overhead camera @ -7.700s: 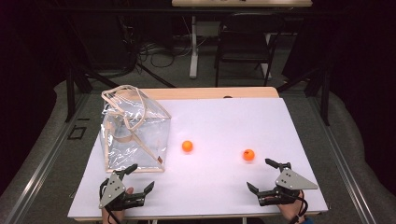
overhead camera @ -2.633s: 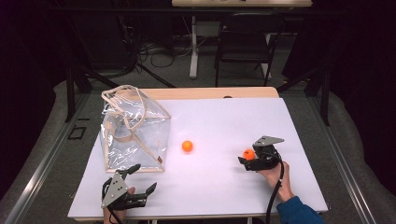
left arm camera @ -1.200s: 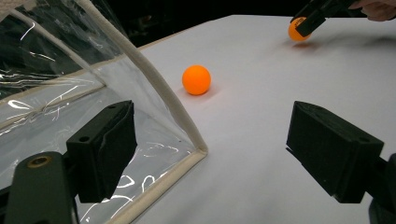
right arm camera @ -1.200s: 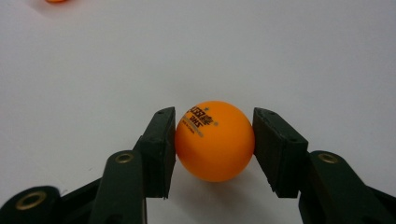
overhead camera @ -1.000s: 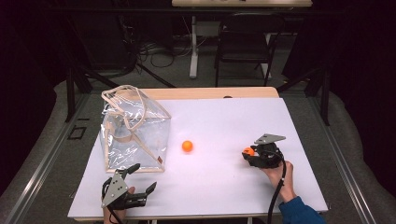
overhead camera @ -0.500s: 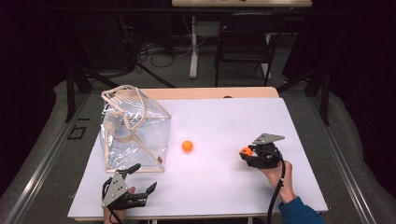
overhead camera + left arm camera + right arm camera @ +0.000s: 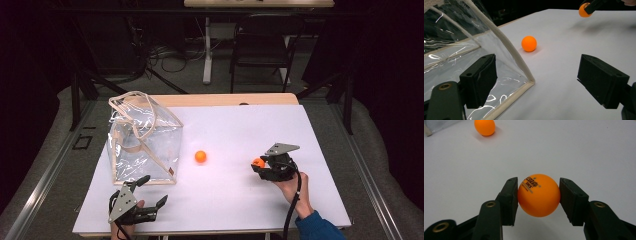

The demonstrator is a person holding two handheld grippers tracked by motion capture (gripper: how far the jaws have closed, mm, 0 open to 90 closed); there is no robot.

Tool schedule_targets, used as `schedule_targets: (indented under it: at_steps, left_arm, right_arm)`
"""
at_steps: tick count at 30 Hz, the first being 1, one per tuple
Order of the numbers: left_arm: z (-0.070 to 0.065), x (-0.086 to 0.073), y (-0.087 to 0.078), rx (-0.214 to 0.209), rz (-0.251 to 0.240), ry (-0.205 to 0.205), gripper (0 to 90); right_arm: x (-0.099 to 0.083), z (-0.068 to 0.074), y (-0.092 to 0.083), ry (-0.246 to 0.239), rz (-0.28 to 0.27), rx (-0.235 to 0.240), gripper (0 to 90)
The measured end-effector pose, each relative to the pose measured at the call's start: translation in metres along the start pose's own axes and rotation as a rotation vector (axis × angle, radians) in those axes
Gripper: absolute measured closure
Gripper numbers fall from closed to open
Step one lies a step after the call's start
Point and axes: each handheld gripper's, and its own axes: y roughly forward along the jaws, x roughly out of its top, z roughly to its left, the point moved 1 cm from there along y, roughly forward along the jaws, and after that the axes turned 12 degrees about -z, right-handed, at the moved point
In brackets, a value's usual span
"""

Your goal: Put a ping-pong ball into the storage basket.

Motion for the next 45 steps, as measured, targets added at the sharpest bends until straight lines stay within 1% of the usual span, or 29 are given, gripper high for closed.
schedule_targets:
  at_steps: [1,4,6,10,12,15,16,19,20,22,25,26,28,32,34,38,39,40,42,43,44,45]
  left_arm:
    - [0.000,0.000,0.000,-0.001,0.000,-0.001,15.8]
    - [0.000,0.000,0.000,0.000,-0.002,-0.004,15.8]
    - [0.000,0.000,0.000,-0.001,-0.003,-0.005,15.8]
    - [0.001,0.000,0.000,-0.001,-0.006,-0.007,15.8]
    - [0.001,0.000,0.000,-0.003,-0.004,-0.004,15.9]
    - [0.001,-0.001,0.001,0.000,-0.005,-0.009,15.8]
    - [0.001,-0.001,0.001,-0.001,-0.004,-0.007,15.8]
    - [0.000,0.000,0.000,-0.002,-0.004,-0.008,15.9]
    - [0.000,0.000,-0.001,-0.004,-0.004,-0.002,15.9]
    - [0.000,0.000,-0.001,-0.002,-0.010,-0.009,15.8]
    - [0.000,0.000,0.002,-0.004,-0.002,-0.007,15.9]
    - [0.000,0.000,0.002,-0.007,0.000,-0.005,15.9]
    - [0.001,-0.001,0.002,-0.004,0.002,-0.007,15.8]
    - [0.000,0.000,0.001,0.004,-0.009,-0.010,15.8]
    - [0.000,0.000,0.001,0.003,-0.007,-0.006,15.8]
    - [0.001,0.000,0.001,0.003,-0.006,-0.009,15.8]
    - [0.001,-0.001,0.001,0.002,-0.005,-0.008,15.8]
    - [0.001,-0.001,0.001,0.002,-0.005,-0.008,15.8]
    - [0.001,-0.001,0.001,0.004,-0.005,-0.007,15.9]
    - [0.001,-0.001,0.001,0.004,-0.005,-0.007,15.8]
    - [0.000,0.000,0.001,0.002,-0.006,-0.007,15.9]
    - [0.000,-0.001,0.001,0.001,-0.008,-0.008,15.8]
  right_arm:
    - [0.001,0.001,0.001,-0.008,-0.005,0.005,50.8]
    - [0.003,0.006,0.003,-0.010,-0.002,0.018,50.8]
    - [0.005,0.009,0.003,-0.023,0.001,0.024,50.8]
    - [0.007,0.014,0.006,-0.021,0.003,0.040,50.8]
    - [0.008,0.016,0.009,-0.029,-0.002,0.047,50.8]
    - [0.010,0.020,0.010,-0.038,0.010,0.061,50.8]
    - [0.010,0.021,0.011,-0.044,0.005,0.062,50.8]
    - [0.013,0.023,0.012,-0.038,0.003,0.073,50.8]
    - [0.014,0.025,0.012,-0.046,0.001,0.076,50.8]
    - [0.016,0.027,0.013,-0.050,-0.005,0.081,50.8]
    - [0.018,0.029,0.016,-0.054,0.001,0.090,50.8]
    - [0.018,0.030,0.017,-0.054,-0.004,0.099,50.8]
    - [0.020,0.031,0.020,-0.049,-0.002,0.109,50.8]
    - [0.025,0.037,0.023,-0.057,-0.005,0.120,50.8]
    - [0.028,0.041,0.024,-0.072,-0.006,0.127,50.9]
    - [0.032,0.045,0.026,-0.072,-0.011,0.138,50.8]
    - [0.036,0.048,0.028,-0.079,-0.017,0.147,50.9]
    - [0.036,0.048,0.028,-0.079,-0.017,0.147,50.9]
    - [0.040,0.052,0.032,-0.082,-0.021,0.165,50.9]
    - [0.040,0.052,0.032,-0.082,-0.021,0.165,50.9]
    - [0.042,0.056,0.034,-0.096,-0.020,0.173,50.9]
    - [0.043,0.058,0.035,-0.097,-0.018,0.176,50.8]
